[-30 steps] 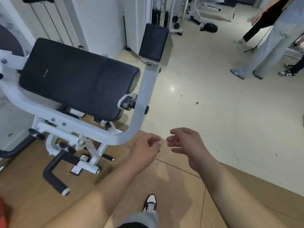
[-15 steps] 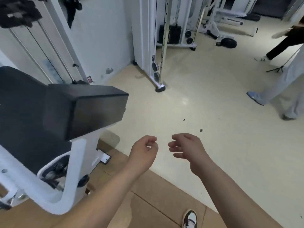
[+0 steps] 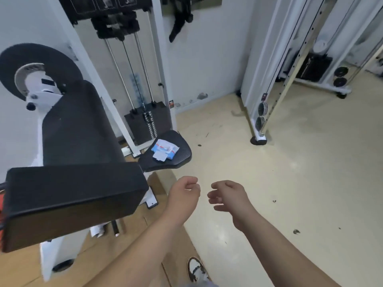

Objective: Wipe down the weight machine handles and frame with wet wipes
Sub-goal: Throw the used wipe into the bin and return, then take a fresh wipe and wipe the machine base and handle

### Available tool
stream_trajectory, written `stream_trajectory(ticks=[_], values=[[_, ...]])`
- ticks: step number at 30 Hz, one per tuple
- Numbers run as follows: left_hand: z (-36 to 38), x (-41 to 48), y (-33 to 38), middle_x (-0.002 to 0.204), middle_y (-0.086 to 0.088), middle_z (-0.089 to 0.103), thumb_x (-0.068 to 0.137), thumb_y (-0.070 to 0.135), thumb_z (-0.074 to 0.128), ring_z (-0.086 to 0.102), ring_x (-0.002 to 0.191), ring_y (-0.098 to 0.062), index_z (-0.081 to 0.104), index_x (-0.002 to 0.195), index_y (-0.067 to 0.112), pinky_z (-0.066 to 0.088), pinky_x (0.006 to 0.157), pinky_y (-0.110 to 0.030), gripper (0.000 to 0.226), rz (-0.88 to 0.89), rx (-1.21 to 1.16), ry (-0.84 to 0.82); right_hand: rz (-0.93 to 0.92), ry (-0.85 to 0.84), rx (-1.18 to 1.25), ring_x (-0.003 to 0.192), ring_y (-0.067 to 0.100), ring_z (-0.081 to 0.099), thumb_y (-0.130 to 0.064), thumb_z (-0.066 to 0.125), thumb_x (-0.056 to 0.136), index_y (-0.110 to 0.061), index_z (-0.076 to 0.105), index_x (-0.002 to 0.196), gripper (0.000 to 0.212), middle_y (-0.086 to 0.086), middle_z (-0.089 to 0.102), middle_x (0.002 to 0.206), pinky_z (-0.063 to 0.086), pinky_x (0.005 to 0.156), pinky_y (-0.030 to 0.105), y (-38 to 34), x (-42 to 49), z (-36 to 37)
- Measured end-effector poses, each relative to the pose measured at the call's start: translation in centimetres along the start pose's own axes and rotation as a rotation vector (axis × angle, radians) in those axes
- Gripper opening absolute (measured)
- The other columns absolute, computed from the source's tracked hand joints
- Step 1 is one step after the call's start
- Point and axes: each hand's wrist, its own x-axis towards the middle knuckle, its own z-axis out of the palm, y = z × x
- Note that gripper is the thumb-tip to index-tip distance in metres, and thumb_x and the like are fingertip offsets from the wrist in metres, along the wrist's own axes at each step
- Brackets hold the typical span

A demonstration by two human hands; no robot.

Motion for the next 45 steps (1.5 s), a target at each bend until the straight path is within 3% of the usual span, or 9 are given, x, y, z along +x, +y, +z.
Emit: stream_trajectory(ticks=[13,20,23,25,28,31,38,41,45], values=[[4.6,17.4,2.8,0.108,0.007,0.071,0.093,0.021,0.061,0.07,0.102,-0.017,0.068,0.097,0.035,0.059,0.095,-0.046,0.017,-0.157,-0.235,0.306,0.025,-0.165,-0.207,0.075,0.029,0.067,-0.016,0.056,0.101,-0.005,0.069,0.109,0.019,0.014,0.073,0.091,0.052,0.073,0.038,-10.7,21.0,4.0],[4.4,29.4,1.6,0.09,0.0,0.074,0.087,0.005,0.059,0.068,0.081,-0.026,0.072,0.083,0.029,0.056,0.072,-0.039,0.028,-0.25,-0.309,0.62,-0.014,-0.378,-0.505,0.074,0.026,0.055,-0.013,0.053,0.094,-0.007,0.063,0.088,0.013,0.01,0.064,0.08,0.044,0.069,0.036,-14.7,36.9,9.9],[4.4,33.5,1.4,0.069,0.006,0.049,0.085,0.001,0.052,0.042,0.064,-0.011,0.049,0.067,0.015,0.036,0.058,-0.018,0.023,-0.244,-0.107,0.601,-0.011,-0.433,-0.606,0.077,0.023,0.049,-0.017,0.053,0.094,-0.01,0.059,0.087,0.011,0.006,0.058,0.084,0.043,0.069,0.033,-15.3,42.2,11.5],[3.8,36.1,0.5,0.066,0.011,0.042,0.083,0.003,0.051,0.038,0.063,-0.01,0.04,0.066,0.017,0.036,0.058,-0.022,0.025,-0.249,-0.031,0.603,-0.006,-0.471,-0.662,0.077,0.021,0.046,-0.02,0.054,0.094,-0.018,0.057,0.084,0.01,0.003,0.055,0.084,0.041,0.071,0.033,-15.1,45.2,12.6],[2.5,40.2,-1.3,0.085,0.01,0.067,0.088,0.01,0.058,0.066,0.082,-0.018,0.062,0.08,0.032,0.055,0.08,-0.035,0.024,-0.339,-0.113,0.661,0.038,-0.525,-0.728,0.077,0.021,0.047,-0.025,0.056,0.097,-0.019,0.057,0.084,0.014,0.002,0.057,0.085,0.041,0.072,0.033,-14.0,49.4,14.7],[1.7,43.3,-3.6,0.111,0.009,0.07,0.091,0.013,0.06,0.066,0.1,-0.014,0.07,0.109,0.027,0.052,0.097,-0.031,0.024,-0.392,-0.069,0.646,0.068,-0.565,-0.773,0.081,0.019,0.052,-0.029,0.058,0.102,-0.02,0.062,0.09,0.015,0.0,0.06,0.09,0.043,0.074,0.032,-11.8,53.0,17.0],[-0.7,48.9,-12.0,0.129,-0.002,0.06,0.101,0.014,0.055,0.059,0.118,-0.016,0.066,0.126,0.012,0.043,0.1,-0.02,0.027,-0.345,0.287,0.538,0.151,-0.574,-0.801,0.092,0.018,0.064,-0.039,0.061,0.104,-0.022,0.065,0.104,0.017,-0.001,0.071,0.109,0.054,0.096,0.038,-4.8,60.1,20.7],[-1.4,50.9,-14.1,0.125,-0.004,0.058,0.104,0.019,0.054,0.062,0.112,-0.017,0.069,0.123,0.012,0.048,0.099,-0.024,0.025,-0.305,0.427,0.479,0.171,-0.566,-0.776,0.098,0.017,0.065,-0.051,0.067,0.099,-0.027,0.065,0.104,0.024,-0.001,0.072,0.113,0.051,0.094,0.034,-2.7,61.9,21.8],[-1.7,52.6,-15.1,0.12,-0.006,0.054,0.104,0.031,0.055,0.067,0.1,-0.022,0.071,0.12,0.015,0.058,0.09,-0.038,0.027,-0.334,0.527,0.48,0.157,-0.582,-0.879,0.115,0.021,0.059,-0.077,0.068,0.079,-0.036,0.064,0.111,0.052,-0.001,0.054,0.13,0.044,0.103,0.038,-1.0,63.1,22.8]])
